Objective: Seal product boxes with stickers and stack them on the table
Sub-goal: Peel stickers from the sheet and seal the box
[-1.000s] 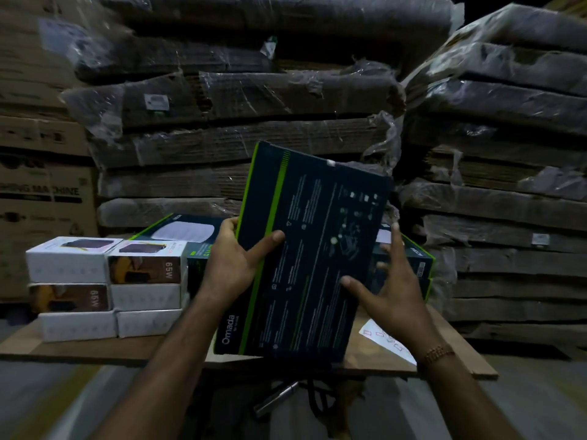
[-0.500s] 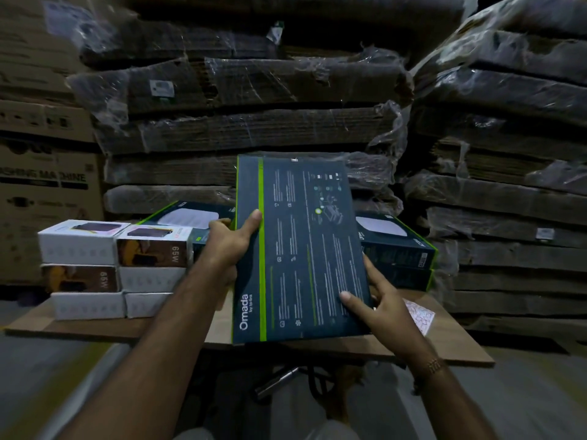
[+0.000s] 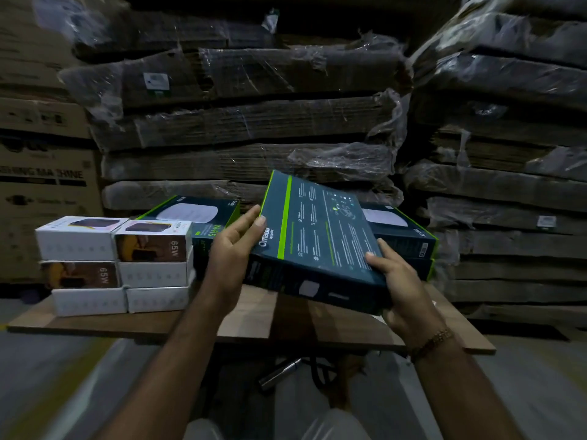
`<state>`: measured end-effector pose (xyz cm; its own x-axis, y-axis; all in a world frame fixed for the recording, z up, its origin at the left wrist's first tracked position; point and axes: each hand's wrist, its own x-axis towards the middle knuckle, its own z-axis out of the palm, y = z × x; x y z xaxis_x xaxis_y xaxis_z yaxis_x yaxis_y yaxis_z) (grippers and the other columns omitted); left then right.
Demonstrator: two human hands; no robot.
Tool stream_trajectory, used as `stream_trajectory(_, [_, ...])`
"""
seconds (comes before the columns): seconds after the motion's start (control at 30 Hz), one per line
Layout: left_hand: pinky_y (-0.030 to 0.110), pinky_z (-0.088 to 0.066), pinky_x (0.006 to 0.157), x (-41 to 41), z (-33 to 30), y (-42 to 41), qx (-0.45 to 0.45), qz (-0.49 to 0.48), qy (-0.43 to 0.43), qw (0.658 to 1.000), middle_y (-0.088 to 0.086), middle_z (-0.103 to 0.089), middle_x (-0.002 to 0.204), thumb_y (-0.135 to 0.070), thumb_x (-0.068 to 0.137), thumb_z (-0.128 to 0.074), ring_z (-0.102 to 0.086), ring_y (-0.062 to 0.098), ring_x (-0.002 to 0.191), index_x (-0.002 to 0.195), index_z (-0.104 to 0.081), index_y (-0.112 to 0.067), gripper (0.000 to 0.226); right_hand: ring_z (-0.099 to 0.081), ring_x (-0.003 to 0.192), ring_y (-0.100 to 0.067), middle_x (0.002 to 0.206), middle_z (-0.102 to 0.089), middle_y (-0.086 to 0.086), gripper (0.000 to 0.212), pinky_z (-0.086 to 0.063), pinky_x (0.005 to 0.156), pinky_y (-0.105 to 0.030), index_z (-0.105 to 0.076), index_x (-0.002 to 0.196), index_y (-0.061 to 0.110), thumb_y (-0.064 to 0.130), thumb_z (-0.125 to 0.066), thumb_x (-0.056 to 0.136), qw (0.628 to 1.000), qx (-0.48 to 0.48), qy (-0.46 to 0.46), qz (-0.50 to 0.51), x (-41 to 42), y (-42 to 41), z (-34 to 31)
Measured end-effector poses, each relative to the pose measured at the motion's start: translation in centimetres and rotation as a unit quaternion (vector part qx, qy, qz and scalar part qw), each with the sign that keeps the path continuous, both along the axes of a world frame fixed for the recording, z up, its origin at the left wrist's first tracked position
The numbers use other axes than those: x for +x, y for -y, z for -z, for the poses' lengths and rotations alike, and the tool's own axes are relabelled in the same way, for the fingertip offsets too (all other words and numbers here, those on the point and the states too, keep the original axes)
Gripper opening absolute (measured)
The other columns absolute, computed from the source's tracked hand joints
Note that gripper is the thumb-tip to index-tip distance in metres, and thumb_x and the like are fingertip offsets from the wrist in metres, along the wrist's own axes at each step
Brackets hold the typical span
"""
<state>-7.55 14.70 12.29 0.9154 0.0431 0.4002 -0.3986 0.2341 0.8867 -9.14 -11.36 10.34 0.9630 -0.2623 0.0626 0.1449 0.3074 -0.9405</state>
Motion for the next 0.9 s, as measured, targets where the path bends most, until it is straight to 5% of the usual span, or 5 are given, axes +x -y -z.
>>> stream_trajectory(0.1, [0.028,-0.040,0.123,-1.5,0.7,0.8,0.013,-0.019,0.013,1.000,-0.016,-0.067,0.143,-0.068,0.093,-0.066,-0.056,-0.003,0.137,0.146,-0.063,-0.022,0.070,-0.072,0.102,-0.028,0.125,-0.069,0.006,0.059,-0.062,0.057,-0.037,-0.047,0.158,0.034,0.014,-0.059,0.104,1.000,-0.020,-0.023,-0.001,-0.5,0.2,-1.3])
stream_trajectory(0.2, [0.000,-0.048,0.084,-2.4,0.6,1.3,0.016,-0.015,0.021,1.000,-0.038,-0.074,0.097,-0.053,0.104,-0.041,-0.064,-0.023,0.100,0.115,-0.065,-0.035,0.033,-0.072,0.097,-0.025,0.133,-0.066,0.004,0.054,-0.060,0.055,-0.034,-0.051,0.155,0.038,0.020,-0.055,0.104,0.999,-0.044,-0.011,-0.019,-1.2,0.4,-2.8])
stream_trajectory(0.43, [0.054,-0.058,0.104,-2.6,0.1,0.5,0.011,-0.026,0.010,1.000,0.006,-0.079,0.122,-0.061,0.101,-0.054,-0.075,0.026,0.115,0.138,-0.067,-0.017,0.059,-0.069,0.113,-0.028,0.128,-0.071,0.000,0.034,-0.059,0.084,-0.046,-0.076,0.124,0.036,0.029,-0.047,0.107,0.994,-0.110,0.021,-0.019,-1.8,-0.4,-3.9])
stream_trajectory(0.63, [0.047,-0.056,0.107,-2.1,2.5,0.2,0.047,-0.129,0.008,0.991,-0.009,-0.078,0.120,-0.087,0.086,-0.051,-0.072,0.008,0.115,0.137,-0.069,-0.028,0.080,-0.068,0.114,-0.034,0.129,-0.069,-0.006,0.037,-0.059,0.083,-0.050,-0.078,0.117,0.033,0.025,-0.043,0.109,0.990,-0.140,0.022,-0.019,-0.7,-1.5,-0.9])
stream_trajectory(0.9, [0.019,-0.054,0.096,-0.3,8.9,-0.5,0.123,-0.163,-0.016,0.979,-0.022,-0.072,0.115,-0.071,0.098,-0.043,-0.064,-0.015,0.109,0.131,-0.072,-0.030,0.059,-0.065,0.094,-0.010,0.117,-0.064,0.007,0.040,-0.050,0.056,-0.015,-0.068,0.130,0.024,0.016,-0.033,0.112,0.971,-0.241,0.002,-0.001,0.4,-2.2,4.7])
